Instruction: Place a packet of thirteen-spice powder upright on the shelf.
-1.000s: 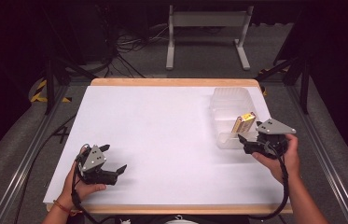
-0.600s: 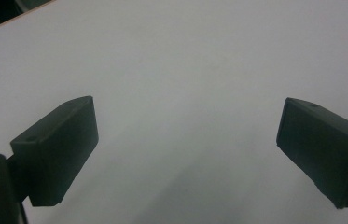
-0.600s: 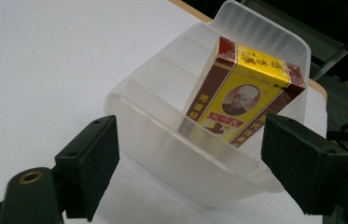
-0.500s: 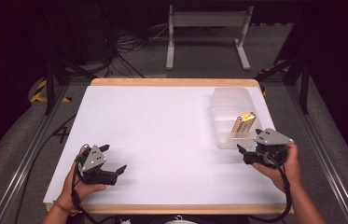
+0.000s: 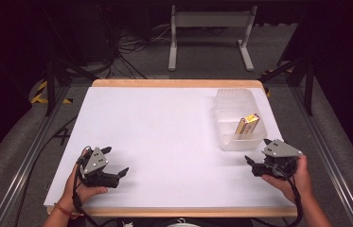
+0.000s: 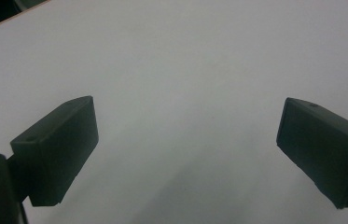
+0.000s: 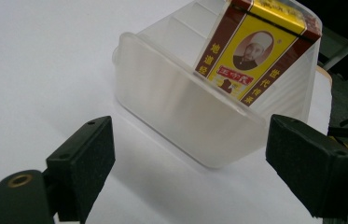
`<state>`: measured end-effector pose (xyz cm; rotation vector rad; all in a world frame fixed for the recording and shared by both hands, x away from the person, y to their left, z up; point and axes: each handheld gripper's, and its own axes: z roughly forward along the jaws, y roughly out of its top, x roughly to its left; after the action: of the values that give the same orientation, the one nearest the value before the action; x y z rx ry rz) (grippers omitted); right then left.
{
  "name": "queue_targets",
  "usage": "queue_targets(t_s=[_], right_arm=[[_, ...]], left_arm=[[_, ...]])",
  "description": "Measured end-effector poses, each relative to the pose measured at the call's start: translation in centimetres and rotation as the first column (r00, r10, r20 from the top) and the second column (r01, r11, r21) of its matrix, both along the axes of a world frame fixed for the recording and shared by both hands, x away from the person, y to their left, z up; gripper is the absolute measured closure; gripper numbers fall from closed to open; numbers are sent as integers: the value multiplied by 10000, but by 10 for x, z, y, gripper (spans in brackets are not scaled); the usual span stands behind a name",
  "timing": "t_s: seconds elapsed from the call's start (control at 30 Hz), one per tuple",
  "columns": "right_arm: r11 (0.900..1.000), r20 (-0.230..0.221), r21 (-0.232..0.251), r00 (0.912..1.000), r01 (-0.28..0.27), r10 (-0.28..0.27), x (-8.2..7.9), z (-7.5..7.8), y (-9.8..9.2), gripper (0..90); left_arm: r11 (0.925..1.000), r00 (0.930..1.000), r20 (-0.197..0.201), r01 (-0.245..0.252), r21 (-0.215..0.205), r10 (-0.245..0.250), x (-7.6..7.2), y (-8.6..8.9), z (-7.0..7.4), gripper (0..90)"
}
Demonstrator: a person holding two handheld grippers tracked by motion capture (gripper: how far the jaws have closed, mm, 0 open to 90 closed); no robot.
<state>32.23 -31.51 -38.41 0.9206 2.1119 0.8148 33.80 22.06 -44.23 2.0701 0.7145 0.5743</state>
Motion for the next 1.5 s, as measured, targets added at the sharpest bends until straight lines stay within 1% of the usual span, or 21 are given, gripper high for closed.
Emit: queue_targets(t_s=[0.13,0.2,0.4,0.5,0.63,0.7,0.8,0.87,0.93,1.0,1.03,1.1,1.13,1.23,1.3,1.4,1.43,1.5], right_arm=[[9999,-109,-100,9999,10,-11,-3,-6,-6,152],[10000,-106,-42,9999,18,-19,-5,-8,-9,148],[9995,-106,-127,9995,302,-303,-9,-18,-20,136],[9993,-121,11,9993,366,-366,-12,-24,-23,136],[9987,-164,20,9986,502,-502,-15,-32,-29,123],[9988,-115,121,9988,472,-471,-18,-35,-32,122],[9978,-40,190,9980,628,-627,-21,-39,-36,119],[9975,-103,314,9979,638,-635,-23,-42,-39,119],[9975,-69,283,9979,646,-644,-24,-43,-41,118],[9962,-20,262,9966,828,-828,-27,-47,-44,111],[9953,48,314,9958,914,-915,-28,-48,-45,110],[9944,99,527,9957,913,-919,-29,-48,-48,110],[9944,99,527,9957,913,-919,-29,-48,-48,110],[9906,188,849,9938,1076,-1096,-31,-47,-51,109],[9895,224,760,9919,1229,-1249,-31,-49,-52,109],[9888,173,794,9916,1262,-1280,-31,-50,-53,108],[9876,193,799,9904,1351,-1370,-32,-50,-52,104],[9859,291,968,9898,1364,-1398,-36,-48,-52,104]], left_arm=[[10000,10000,-9,5,28,-5,0,0,0,61],[10000,10000,0,43,53,-43,0,-1,0,61],[10000,10000,-40,2,24,-2,1,-1,0,61],[10000,10000,-48,-17,19,18,2,-1,0,61],[10000,10000,-53,-35,-5,35,2,0,0,61],[10000,10000,3,-15,-12,15,3,-1,0,61],[10000,10000,-3,5,-12,-5,5,-2,1,60],[10000,10000,10,53,-1,-53,6,-3,1,60],[10000,10000,6,72,-15,-72,6,-4,1,60],[9999,9999,43,118,-1,-118,6,-5,2,59],[9999,9999,42,133,11,-133,6,-5,2,58],[10000,9999,67,96,-18,-96,6,-5,2,58],[10000,9999,67,96,-18,-96,6,-5,2,58],[9998,9998,99,150,-93,-149,7,-6,3,58],[9996,9996,138,256,-78,-255,7,-6,3,57],[9996,9996,83,283,-71,-283,8,-6,3,55],[9995,9995,99,295,-116,-294,8,-5,3,55],[9993,9993,190,333,-189,-329,8,-5,4,56]])
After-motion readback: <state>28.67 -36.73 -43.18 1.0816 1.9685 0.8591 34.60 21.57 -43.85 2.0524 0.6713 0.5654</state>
